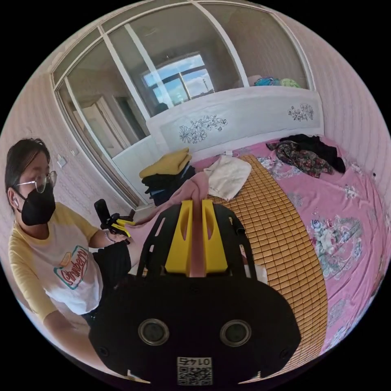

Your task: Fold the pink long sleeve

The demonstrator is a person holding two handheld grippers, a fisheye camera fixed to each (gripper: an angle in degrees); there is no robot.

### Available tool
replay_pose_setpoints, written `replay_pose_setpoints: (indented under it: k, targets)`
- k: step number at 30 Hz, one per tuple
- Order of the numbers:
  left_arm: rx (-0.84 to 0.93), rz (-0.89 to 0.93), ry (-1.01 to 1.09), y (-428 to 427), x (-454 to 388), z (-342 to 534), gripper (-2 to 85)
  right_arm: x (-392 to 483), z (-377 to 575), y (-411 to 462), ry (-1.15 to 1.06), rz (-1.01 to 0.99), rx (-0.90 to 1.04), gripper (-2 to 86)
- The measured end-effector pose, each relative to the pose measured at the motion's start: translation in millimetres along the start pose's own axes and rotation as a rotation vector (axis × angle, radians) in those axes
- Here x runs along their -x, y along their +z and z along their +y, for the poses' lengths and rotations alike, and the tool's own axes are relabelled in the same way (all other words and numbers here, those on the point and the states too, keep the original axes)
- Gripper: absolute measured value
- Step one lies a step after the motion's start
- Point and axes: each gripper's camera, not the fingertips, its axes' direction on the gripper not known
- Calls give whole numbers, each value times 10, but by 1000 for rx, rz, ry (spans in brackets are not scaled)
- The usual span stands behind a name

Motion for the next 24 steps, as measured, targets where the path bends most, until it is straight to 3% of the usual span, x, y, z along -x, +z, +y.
replay_pose_setpoints:
  k: [3, 5, 8, 12, 16, 20, 24]
  targets:
    - [-30, -202, -175, 418, 953, -196, 59, -170, -1344, 794, -16, 81, -7, 58]
    - [18, -259, -349, 685, 1678, -157, 65, -270, -1849, 1327, 90, 179, -14, 75]
    - [97, -235, -570, 845, 2411, 147, 57, -400, -1730, 1991, 208, 163, -108, 93]
    - [149, -143, -460, 682, 2106, 481, 18, -512, -281, 2606, 342, 73, 33, 95]
    - [245, 52, -446, 597, 1581, 960, -7, -156, 1627, 2478, 560, 71, 244, 90]
    - [366, 187, -318, 692, 759, 1343, -9, 1008, 3573, 1488, 864, 260, 321, 84]
    - [507, 361, -95, 964, -397, 1722, -3, 2368, 4954, 467, 1216, 468, 198, 85]
